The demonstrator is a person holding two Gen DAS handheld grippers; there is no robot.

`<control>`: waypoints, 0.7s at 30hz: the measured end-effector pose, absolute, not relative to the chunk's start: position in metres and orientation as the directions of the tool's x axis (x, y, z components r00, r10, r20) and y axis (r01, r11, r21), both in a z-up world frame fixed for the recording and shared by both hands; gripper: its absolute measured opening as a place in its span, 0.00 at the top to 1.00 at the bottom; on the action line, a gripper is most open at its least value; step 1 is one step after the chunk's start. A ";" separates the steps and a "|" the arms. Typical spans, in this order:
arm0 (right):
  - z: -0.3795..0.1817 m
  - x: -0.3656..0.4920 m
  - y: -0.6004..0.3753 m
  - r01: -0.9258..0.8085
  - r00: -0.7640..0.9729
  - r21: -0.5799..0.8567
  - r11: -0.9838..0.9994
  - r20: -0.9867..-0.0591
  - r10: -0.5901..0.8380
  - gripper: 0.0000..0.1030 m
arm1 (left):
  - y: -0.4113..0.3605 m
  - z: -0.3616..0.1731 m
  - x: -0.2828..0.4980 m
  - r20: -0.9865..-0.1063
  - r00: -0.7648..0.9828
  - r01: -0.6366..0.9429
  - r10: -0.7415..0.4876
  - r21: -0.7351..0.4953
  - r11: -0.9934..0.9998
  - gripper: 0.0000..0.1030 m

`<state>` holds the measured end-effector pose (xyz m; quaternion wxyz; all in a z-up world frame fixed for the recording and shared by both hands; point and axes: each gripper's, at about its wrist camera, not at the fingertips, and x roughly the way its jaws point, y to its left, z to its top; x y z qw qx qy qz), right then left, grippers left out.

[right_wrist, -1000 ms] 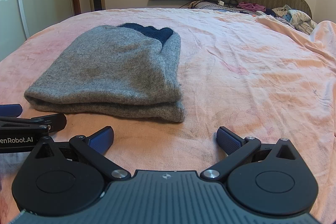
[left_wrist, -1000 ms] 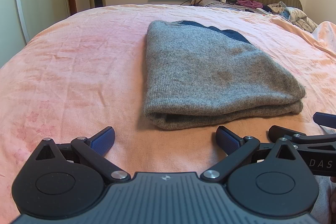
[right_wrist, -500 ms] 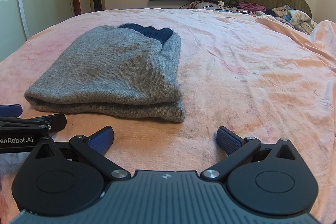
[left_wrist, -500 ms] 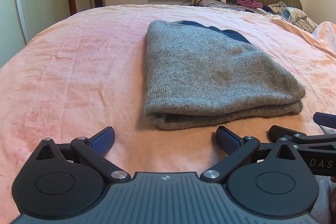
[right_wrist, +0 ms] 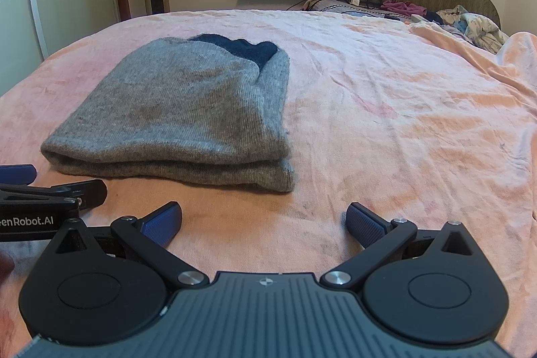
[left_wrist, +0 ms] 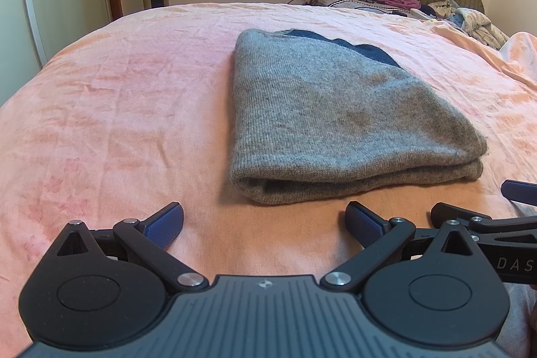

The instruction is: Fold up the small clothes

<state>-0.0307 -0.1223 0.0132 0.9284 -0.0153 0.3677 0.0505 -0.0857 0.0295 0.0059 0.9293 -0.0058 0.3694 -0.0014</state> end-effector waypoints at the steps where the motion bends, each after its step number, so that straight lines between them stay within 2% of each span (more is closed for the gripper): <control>1: 0.014 -0.030 -0.122 -0.106 0.720 0.010 0.994 -0.689 0.084 0.00 | 0.030 0.006 -0.086 -0.685 0.729 -0.005 -0.006 -0.015 1.000 0.00; 7: 0.019 -0.031 -0.124 -0.097 0.697 0.027 0.995 -0.712 0.087 0.00 | 0.030 0.011 -0.095 -0.688 0.726 -0.049 0.011 -0.036 0.998 0.00; 11: 0.023 -0.032 -0.130 -0.070 0.687 0.062 0.996 -0.721 0.093 0.00 | 0.025 0.018 -0.099 -0.703 0.709 -0.064 0.056 0.015 0.998 0.00; 16: 0.024 -0.034 -0.132 -0.066 0.681 0.055 0.996 -0.727 0.085 0.00 | 0.024 0.020 -0.095 -0.764 0.644 -0.050 0.031 -0.002 0.999 0.00; 21: 0.024 -0.033 -0.132 -0.071 0.679 0.041 0.997 -0.730 0.079 0.00 | 0.023 0.023 -0.098 -0.756 0.654 -0.035 0.003 -0.027 0.999 0.00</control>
